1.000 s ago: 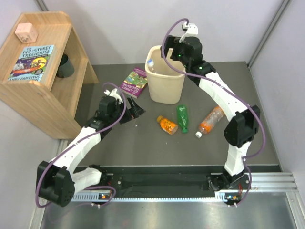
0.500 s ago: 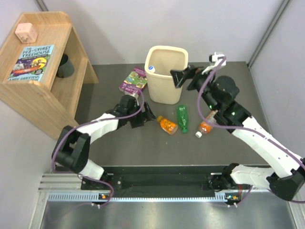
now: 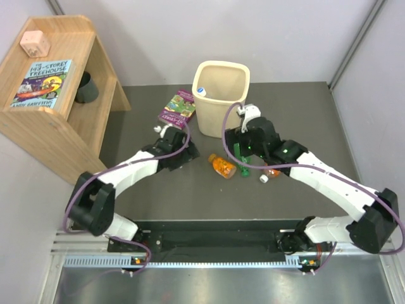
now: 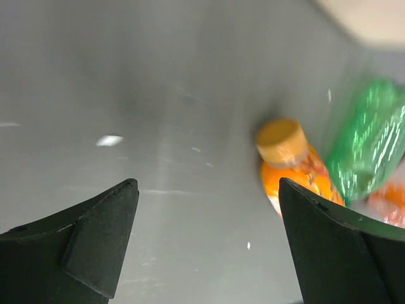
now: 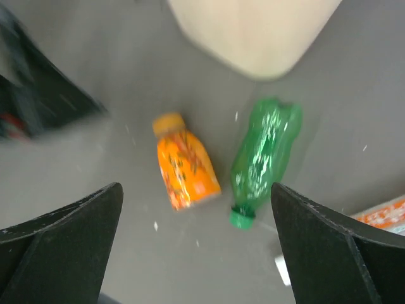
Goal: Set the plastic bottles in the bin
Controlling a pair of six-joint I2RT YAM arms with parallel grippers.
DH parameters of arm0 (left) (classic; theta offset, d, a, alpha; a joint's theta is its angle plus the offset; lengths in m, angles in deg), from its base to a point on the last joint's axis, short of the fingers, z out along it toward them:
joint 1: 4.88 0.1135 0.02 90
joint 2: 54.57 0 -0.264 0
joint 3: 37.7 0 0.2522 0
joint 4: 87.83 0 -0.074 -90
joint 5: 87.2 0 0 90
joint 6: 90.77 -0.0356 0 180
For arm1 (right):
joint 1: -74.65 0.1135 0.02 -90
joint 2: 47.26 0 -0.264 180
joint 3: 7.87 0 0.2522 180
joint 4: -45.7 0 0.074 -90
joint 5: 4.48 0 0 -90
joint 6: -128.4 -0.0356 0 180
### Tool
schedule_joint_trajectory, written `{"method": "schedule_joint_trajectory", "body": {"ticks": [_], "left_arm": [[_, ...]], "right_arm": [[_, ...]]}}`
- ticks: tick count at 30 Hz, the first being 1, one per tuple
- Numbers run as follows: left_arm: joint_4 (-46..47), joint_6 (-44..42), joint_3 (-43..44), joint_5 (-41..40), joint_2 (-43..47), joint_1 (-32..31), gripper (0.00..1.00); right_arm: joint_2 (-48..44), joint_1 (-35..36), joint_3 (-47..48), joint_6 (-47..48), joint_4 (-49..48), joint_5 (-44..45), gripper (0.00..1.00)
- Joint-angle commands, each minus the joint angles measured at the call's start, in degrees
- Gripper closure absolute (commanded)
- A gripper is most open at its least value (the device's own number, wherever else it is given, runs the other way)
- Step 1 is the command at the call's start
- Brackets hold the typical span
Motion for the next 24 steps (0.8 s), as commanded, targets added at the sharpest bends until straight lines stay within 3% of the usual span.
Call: {"method": "schedule_joint_trajectory", "body": {"ticks": [1, 12, 16, 24], "left_arm": [[-7.21, 3.21, -1.84, -10.26, 8.27, 3.53, 0.04], [-8.62, 1.81, -8.26, -9.83, 16.02, 6.88, 0.04], [-8.62, 1.45, -9.14, -9.66, 17.51, 7.32, 0.04], [-7.31, 1.19, -10.37, -8.34, 17.51, 7.58, 0.05]], "right_arm": [[2.55, 0.59, -2.11, 2.12, 1.10, -5.25, 0.00], [16.08, 2.52, -3.87, 3.79, -3.22, -15.45, 0.04], [19.87, 2.70, -4.75, 3.53, -4.19, -15.81, 0.14], [25.93, 2.96, -4.84, 1.42, -4.63, -12.65, 0.16]]}}
